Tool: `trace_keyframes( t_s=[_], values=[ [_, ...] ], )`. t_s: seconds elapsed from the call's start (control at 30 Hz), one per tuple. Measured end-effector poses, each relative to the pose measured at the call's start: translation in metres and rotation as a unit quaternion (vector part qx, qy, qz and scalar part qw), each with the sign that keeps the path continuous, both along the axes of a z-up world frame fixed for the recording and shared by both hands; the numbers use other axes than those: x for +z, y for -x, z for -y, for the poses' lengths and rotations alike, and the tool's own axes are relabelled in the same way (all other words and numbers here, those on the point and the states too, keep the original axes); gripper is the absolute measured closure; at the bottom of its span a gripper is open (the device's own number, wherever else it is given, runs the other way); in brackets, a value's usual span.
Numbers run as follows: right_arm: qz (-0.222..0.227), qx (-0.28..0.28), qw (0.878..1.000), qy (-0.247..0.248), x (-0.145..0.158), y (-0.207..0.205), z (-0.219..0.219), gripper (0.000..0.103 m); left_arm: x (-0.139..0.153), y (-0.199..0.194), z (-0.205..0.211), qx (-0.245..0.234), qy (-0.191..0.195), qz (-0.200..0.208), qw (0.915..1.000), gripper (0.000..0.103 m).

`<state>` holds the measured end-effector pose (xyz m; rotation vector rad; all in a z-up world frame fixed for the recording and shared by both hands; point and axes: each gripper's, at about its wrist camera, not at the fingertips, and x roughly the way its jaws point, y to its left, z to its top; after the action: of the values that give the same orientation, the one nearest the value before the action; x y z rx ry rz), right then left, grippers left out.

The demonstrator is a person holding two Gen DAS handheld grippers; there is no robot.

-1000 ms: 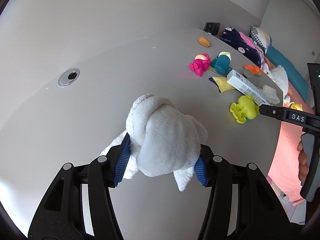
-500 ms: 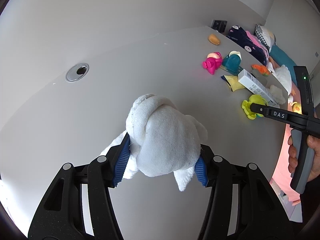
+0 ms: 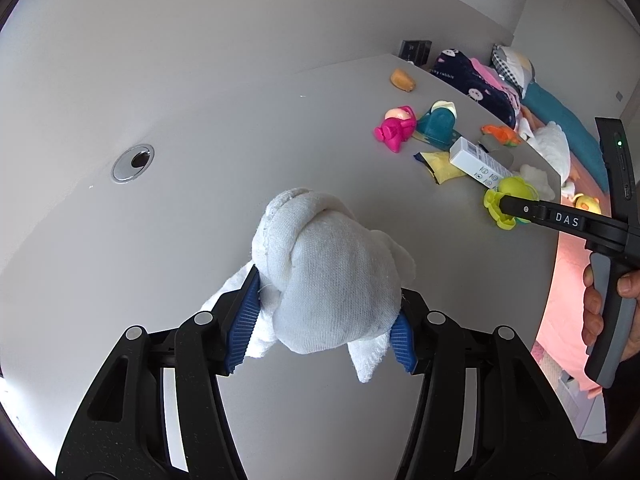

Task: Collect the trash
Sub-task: 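Grasp the yellow-green frog toy with the right tool while the left holds the cloth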

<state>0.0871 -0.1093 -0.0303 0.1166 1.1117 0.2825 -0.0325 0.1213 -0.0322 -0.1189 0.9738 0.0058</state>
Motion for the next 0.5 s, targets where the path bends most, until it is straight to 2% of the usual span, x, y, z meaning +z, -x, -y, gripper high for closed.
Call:
trace_keyframes(
  t_s=[0.23,0.5],
  values=[
    [0.027,-0.020,0.999,-0.007,0.028,0.011,0.028,0.058,0.009,-0.009,0.029,-0.037,0.006,0.016,0.9992,0.048],
    [0.039,-0.046,0.998,-0.015,0.043,0.026,0.065,0.058,0.014,-0.019,0.067,-0.079,0.008,0.023,0.9966,0.048]
  ],
)
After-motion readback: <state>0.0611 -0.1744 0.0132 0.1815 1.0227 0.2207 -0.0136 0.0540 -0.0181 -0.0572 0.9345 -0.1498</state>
